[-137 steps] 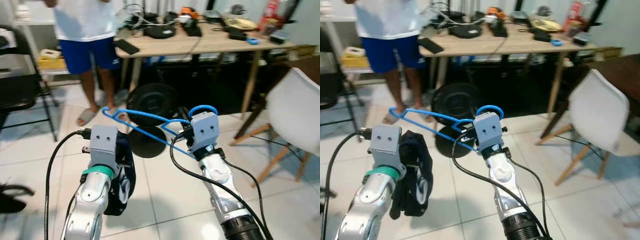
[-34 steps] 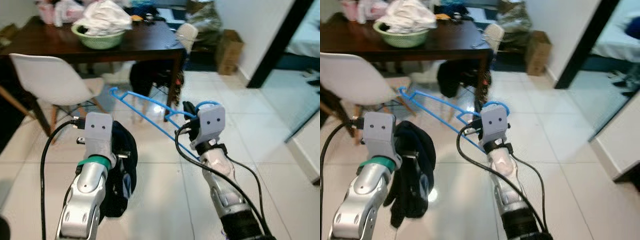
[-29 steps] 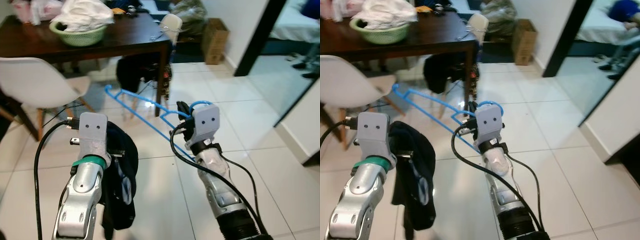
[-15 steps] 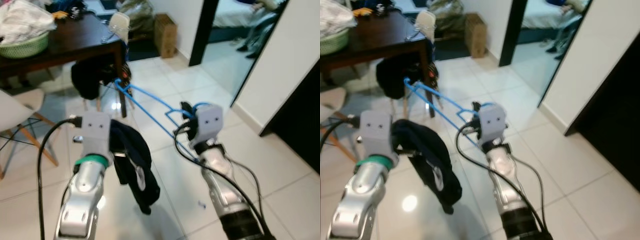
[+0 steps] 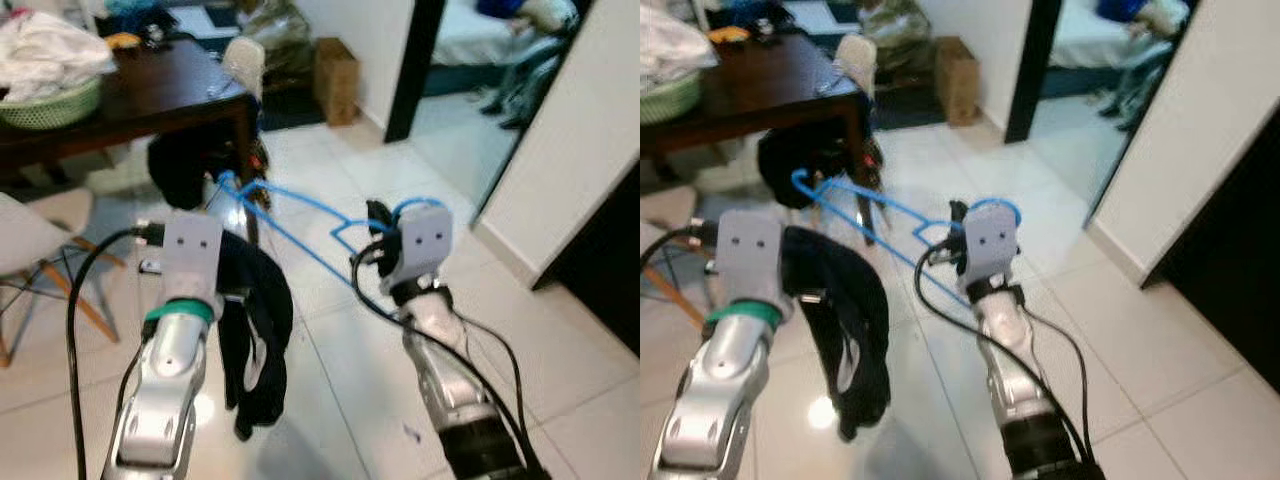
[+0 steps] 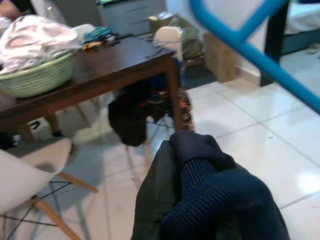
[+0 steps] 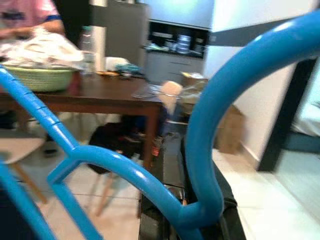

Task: Hang hanger

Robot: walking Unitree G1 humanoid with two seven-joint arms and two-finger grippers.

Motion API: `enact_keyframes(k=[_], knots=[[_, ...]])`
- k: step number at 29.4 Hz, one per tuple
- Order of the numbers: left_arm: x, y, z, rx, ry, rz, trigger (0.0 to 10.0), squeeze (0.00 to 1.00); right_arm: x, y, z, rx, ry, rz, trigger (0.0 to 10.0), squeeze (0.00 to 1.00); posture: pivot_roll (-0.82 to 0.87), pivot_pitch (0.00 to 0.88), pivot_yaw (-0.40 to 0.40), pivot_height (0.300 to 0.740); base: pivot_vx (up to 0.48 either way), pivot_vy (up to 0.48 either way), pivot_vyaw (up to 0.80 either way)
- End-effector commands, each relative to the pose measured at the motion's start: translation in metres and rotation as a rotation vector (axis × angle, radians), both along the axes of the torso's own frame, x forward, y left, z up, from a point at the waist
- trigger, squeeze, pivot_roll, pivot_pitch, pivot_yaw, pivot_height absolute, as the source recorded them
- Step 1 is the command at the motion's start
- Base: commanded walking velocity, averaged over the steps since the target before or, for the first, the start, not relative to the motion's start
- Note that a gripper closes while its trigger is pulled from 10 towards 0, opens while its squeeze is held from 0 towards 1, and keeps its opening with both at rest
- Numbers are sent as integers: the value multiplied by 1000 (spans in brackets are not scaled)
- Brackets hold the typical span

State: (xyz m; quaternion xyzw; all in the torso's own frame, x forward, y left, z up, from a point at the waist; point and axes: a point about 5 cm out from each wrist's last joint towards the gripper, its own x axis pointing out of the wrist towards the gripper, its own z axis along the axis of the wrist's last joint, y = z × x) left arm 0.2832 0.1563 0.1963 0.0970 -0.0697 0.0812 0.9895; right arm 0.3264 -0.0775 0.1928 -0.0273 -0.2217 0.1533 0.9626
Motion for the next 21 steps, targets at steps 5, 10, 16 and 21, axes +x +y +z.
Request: enact_keyframes(k=[5,10,16,21], knots=[[0,-2,5,22,-30,1,10000,0,0,-3,0,0,-6,-9,10000,0,-1,57,45,740,475,0,0],[1,-2,7,40,-45,1,10000,0,1,-2,3,3,-16,-11,10000,0,3,55,46,740,478,0,0],[1,-4,10,63,-63,-5,10000,0,0,2,8,-9,-48,-2,10000,0,8,55,47,740,475,0,0],[0,-4,11,72,-69,-7,10000,0,-1,3,10,-18,-64,0,10000,0,8,56,48,740,469,0,0]])
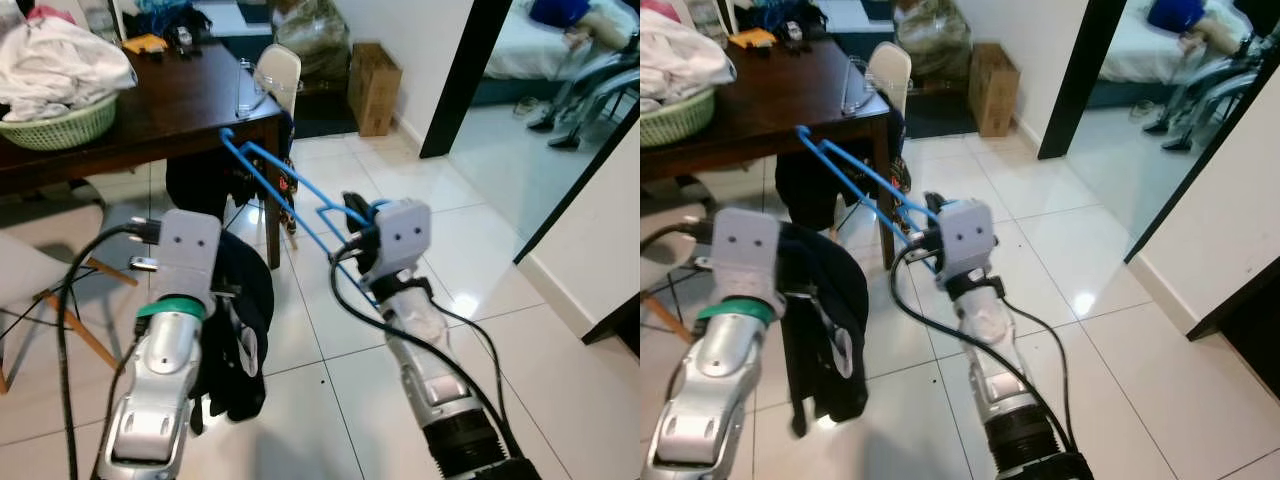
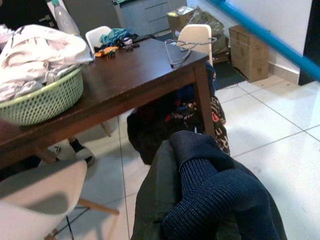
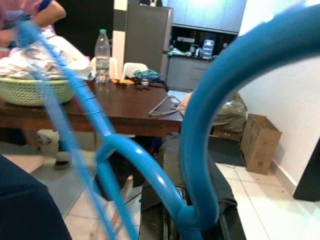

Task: Hang hanger

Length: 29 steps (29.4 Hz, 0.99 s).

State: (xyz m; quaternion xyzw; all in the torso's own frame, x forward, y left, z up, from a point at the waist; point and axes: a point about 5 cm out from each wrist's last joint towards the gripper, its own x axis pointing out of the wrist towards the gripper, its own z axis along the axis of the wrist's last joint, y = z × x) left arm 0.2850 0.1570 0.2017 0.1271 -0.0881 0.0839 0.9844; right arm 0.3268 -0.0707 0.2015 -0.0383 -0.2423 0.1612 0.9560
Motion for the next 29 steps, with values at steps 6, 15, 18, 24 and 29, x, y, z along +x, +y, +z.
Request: enact_keyframes(k=[6,15,18,24,29], knots=[[-5,-6,8,67,-65,-29,10000,0,2,-12,24,-21,-110,-40,10000,0,8,55,49,740,469,0,0],[-6,-8,9,77,-75,-39,10000,0,1,-15,69,-17,-252,-37,10000,0,11,54,45,740,465,0,0],[-7,-9,10,80,-80,-39,10000,0,11,-25,49,-80,-169,-99,10000,0,13,55,41,740,462,0,0],[-10,-10,9,88,-86,-38,10000,0,21,-52,8,-57,16,-214,10000,0,16,55,38,740,464,0,0],[-13,-6,18,100,-119,-23,10000,0,16,-84,-36,-131,150,-333,10000,0,19,51,40,740,456,0,0]])
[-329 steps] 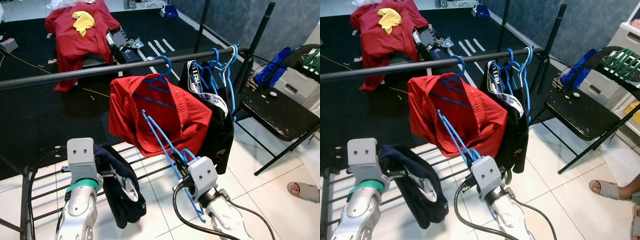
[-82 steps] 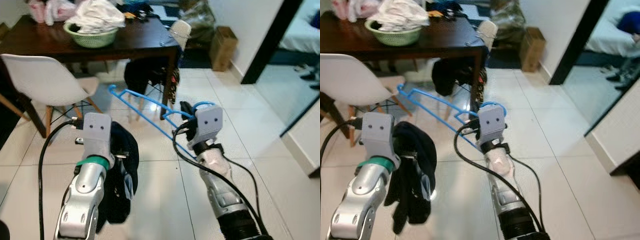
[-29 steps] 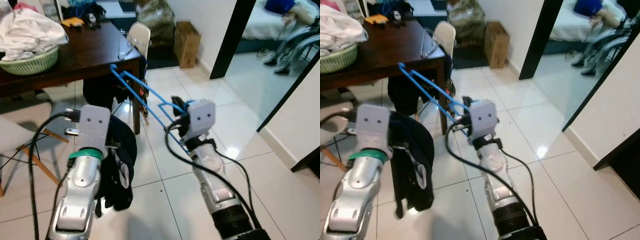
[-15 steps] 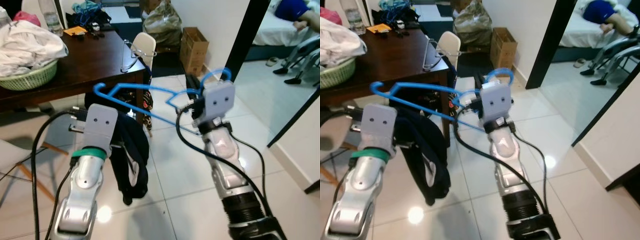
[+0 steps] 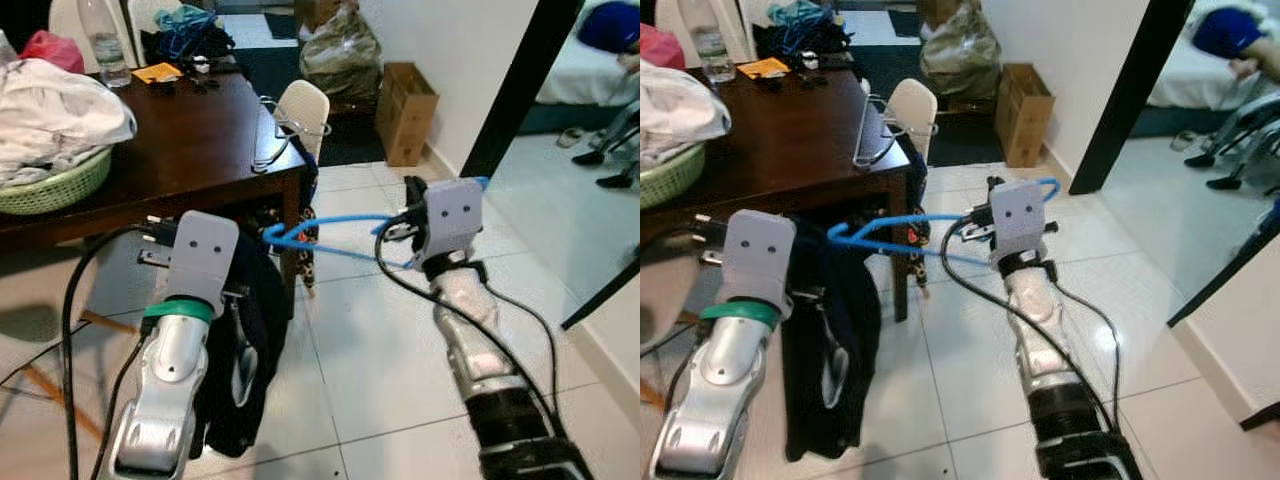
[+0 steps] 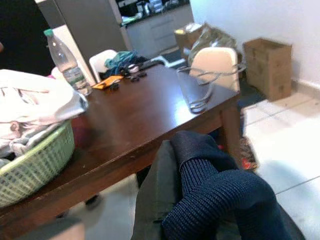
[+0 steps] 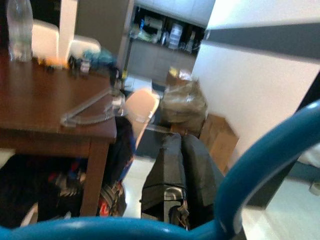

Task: Hang hanger

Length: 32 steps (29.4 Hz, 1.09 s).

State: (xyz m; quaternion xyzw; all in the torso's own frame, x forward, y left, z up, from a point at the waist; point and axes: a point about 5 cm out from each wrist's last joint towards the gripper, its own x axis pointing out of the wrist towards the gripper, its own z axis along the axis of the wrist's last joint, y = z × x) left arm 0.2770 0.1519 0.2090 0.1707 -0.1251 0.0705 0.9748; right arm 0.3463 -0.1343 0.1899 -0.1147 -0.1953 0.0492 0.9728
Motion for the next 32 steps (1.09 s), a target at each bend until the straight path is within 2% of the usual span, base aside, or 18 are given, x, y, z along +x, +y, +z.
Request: enact_keyframes(k=[1,7,9,10,15,17,18,22,23,25,27,29,30,31,32], knots=[[-5,0,13,6,-66,4,10000,0,-6,-27,-36,-23,118,-102,10000,0,20,50,42,740,454,0,0],[-5,0,21,20,-97,2,10000,0,-10,-32,-45,-20,149,-124,10000,0,19,49,46,740,456,0,0],[-4,-2,37,51,-165,-1,10000,0,-10,-37,-48,5,159,-159,10000,0,19,47,50,740,452,0,0],[-4,-2,37,51,-165,-1,10000,0,-10,-37,-48,5,159,-159,10000,0,19,47,50,740,450,0,0],[0,-9,67,125,-301,-13,10000,0,-5,-44,-49,14,166,-225,10000,0,21,46,51,740,447,0,0],[4,-12,80,154,-360,-19,10000,0,-4,-43,-47,19,153,-222,10000,0,21,48,49,740,444,0,0],[4,-12,80,154,-360,-19,10000,0,-4,-43,-47,19,153,-222,10000,0,21,48,49,740,442,0,0],[9,-23,109,243,-496,-46,10000,0,-4,-40,-43,31,122,-208,10000,0,18,50,49,740,447,0,0],[9,-23,109,243,-496,-46,10000,0,-4,-40,-43,31,122,-208,10000,0,18,50,49,740,446,0,0],[10,-30,126,281,-573,-66,10000,0,-2,-37,-39,37,107,-205,10000,0,12,51,51,740,450,0,0],[10,-30,126,281,-573,-66,10000,0,-2,-37,-39,37,107,-205,10000,0,12,51,51,740,450,0,0],[10,-35,144,344,-663,-73,10000,0,0,-36,-36,43,94,-204,10000,0,9,51,51,740,454,0,0],[10,-35,144,344,-663,-73,10000,0,0,-36,-36,43,94,-204,10000,0,9,51,51,740,458,0,0],[9,-38,156,398,-736,-61,10000,0,1,-34,-34,45,89,-201,10000,0,10,50,51,740,465,0,0],[9,-38,156,398,-736,-61,10000,0,1,-34,-34,45,89,-201,10000,0,10,50,51,740,465,0,0]])
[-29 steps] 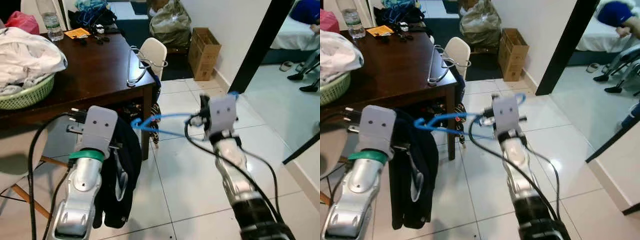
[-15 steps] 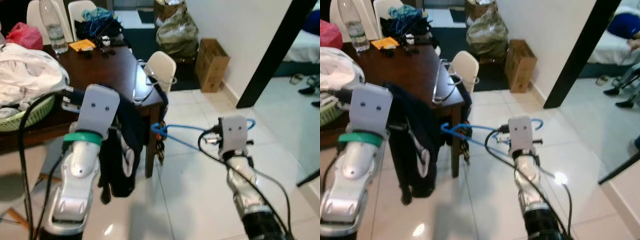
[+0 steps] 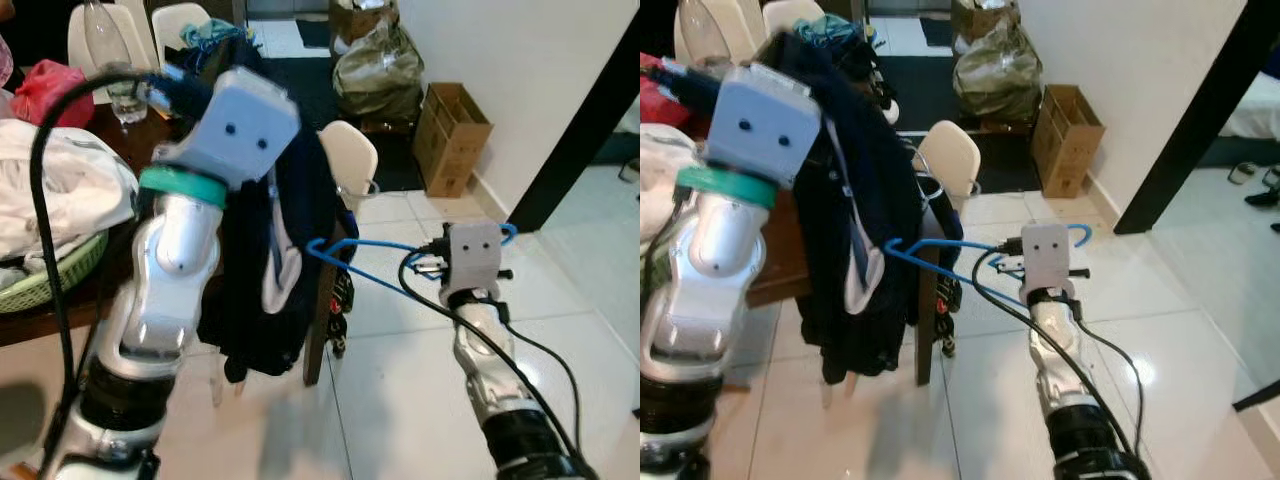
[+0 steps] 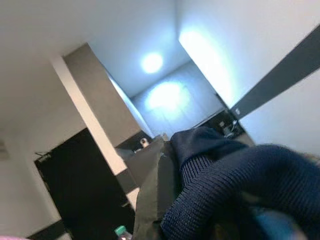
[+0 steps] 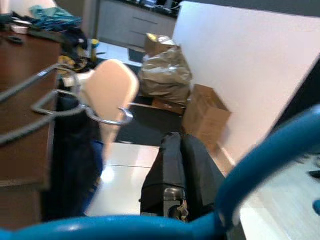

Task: Hang hanger

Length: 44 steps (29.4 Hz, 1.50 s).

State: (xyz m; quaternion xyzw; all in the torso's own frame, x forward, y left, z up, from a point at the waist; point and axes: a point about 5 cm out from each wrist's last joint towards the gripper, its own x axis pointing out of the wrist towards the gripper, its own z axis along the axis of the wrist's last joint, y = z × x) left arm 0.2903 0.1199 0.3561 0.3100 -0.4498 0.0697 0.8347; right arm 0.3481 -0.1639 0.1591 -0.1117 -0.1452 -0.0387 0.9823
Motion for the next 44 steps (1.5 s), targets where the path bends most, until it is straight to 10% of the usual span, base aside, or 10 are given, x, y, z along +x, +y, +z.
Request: enact_keyframes(k=[1,5,18,24,26,29,32,44], knots=[[-5,-7,24,69,-161,21,10000,0,0,-3,-3,9,3,-15,10000,0,12,50,50,740,472,0,0],[-4,-4,53,140,-317,98,10000,0,0,-1,-2,13,-5,-9,10000,0,10,49,52,740,472,0,0],[8,-5,60,164,-331,92,10000,0,-2,5,-2,24,-14,5,10000,0,7,53,56,740,472,0,0],[41,14,24,-59,10,149,10000,0,-3,6,-4,22,-8,13,10000,0,14,60,57,740,310,0,0],[65,17,-60,-362,627,-34,10000,0,-4,6,-5,23,-8,15,10000,0,14,68,57,740,0,0,0],[65,17,-60,-362,627,-34,10000,0,-4,6,-5,23,-8,15,10000,0,14,68,57,740,0,0,0],[47,9,-115,-394,870,-132,10000,0,-5,5,-5,23,-8,14,10000,0,20,74,58,740,0,0,0],[19,19,-160,-373,919,-40,10000,0,-3,9,-4,23,-5,32,10000,0,35,79,46,740,0,0,0]])
